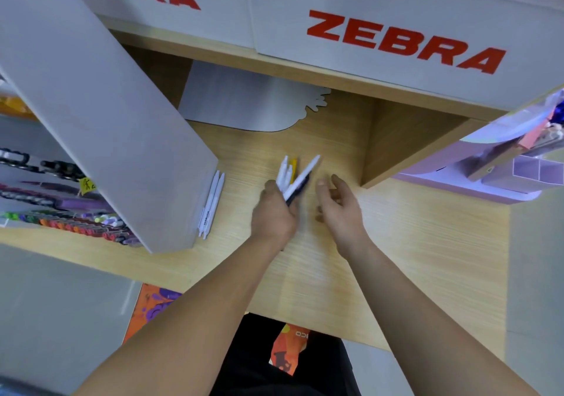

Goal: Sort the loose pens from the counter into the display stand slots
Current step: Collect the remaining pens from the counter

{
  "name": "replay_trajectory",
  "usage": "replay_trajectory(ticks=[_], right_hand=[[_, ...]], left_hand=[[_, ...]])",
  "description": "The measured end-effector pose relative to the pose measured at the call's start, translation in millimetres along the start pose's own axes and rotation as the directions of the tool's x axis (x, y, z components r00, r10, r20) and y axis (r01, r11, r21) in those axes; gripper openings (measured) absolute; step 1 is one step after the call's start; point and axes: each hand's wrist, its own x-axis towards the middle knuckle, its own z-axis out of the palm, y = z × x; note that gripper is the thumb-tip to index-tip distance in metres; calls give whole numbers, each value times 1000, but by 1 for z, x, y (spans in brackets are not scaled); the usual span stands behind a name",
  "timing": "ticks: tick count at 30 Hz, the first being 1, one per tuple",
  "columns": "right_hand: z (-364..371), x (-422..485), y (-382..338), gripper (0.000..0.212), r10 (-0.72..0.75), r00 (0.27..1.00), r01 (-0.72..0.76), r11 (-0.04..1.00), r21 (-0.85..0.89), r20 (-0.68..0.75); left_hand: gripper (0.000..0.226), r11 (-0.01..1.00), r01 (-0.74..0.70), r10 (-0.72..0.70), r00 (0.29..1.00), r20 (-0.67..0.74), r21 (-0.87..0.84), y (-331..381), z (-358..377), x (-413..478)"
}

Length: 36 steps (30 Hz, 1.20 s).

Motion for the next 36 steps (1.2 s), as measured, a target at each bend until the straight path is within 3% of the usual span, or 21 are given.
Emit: replay_trajectory(ticks=[1,3,6,9,13,16,19,24,27,29,31,36], right_hand=[[4,-2,-7,33,43,991,-58,992,113,125],[10,-4,-22,38,20,973,-78,966,245,230],[6,0,-24,64,17,978,-85,943,322,206],[0,-10,-24,81,59,977,-126,933,337,203],[-12,-33,-38,108,-2,982,-79,906,415,190],[-30,-60,-65,86,-102,972,-8,887,461,213],[-42,-99,-67,60,-218,954,117,903,414,204],[-57,-145,-32,20,-134,962,75,967,243,238],[-67,-162,-23,21,-146,952,97,977,188,267],[-68,-169,-23,21,-178,931,134,979,154,319],[-65,-170,-26,24,-158,904,107,983,149,397],[-45,-177,-27,58,-162,901,78,973,217,402]], left_hand=[[36,1000,-13,15,997,73,-24,6,1,-5],[43,994,-29,52,974,221,-107,14,6,-15],[58,969,-25,105,943,317,-246,23,5,-22],[61,931,68,94,904,418,-358,34,-12,-36],[37,900,161,72,862,502,-405,48,-38,-66],[14,804,270,78,835,544,-530,53,-51,-109],[14,735,354,83,799,596,-578,50,-58,-147],[21,663,540,-4,695,719,-519,38,-53,-197],[13,626,605,17,620,784,-492,41,-55,-218],[12,624,598,-2,646,764,-504,43,-53,-226],[16,615,560,-57,734,676,-556,43,-50,-228],[11,557,379,-125,918,377,-739,37,-49,-231]])
